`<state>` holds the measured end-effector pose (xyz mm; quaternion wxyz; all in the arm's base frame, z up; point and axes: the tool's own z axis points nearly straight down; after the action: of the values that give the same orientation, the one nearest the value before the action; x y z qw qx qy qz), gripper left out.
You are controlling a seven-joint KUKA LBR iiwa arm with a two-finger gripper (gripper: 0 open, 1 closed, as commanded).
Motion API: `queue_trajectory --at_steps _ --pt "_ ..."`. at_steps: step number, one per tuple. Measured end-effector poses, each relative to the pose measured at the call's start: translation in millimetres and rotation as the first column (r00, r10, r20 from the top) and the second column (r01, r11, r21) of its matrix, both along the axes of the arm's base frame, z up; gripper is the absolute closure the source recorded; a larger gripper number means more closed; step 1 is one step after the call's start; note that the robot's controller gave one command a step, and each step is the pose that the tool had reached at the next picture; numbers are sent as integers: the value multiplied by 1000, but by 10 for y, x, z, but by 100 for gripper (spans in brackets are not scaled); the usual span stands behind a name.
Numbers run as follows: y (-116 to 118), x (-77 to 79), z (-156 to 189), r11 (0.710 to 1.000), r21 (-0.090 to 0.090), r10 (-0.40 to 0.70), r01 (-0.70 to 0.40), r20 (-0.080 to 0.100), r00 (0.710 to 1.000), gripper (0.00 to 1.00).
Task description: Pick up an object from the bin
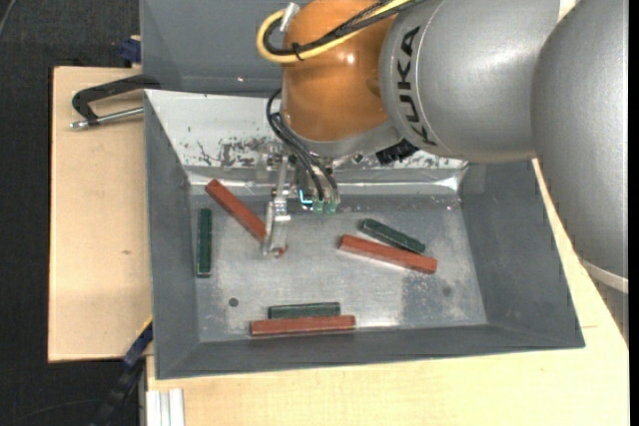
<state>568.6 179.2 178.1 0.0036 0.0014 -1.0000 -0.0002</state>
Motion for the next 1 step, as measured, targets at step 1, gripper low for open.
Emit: queue_trajectory --at_steps 1 --pt "-722 70 -1121 997 -3 72 -72 0 997 0"
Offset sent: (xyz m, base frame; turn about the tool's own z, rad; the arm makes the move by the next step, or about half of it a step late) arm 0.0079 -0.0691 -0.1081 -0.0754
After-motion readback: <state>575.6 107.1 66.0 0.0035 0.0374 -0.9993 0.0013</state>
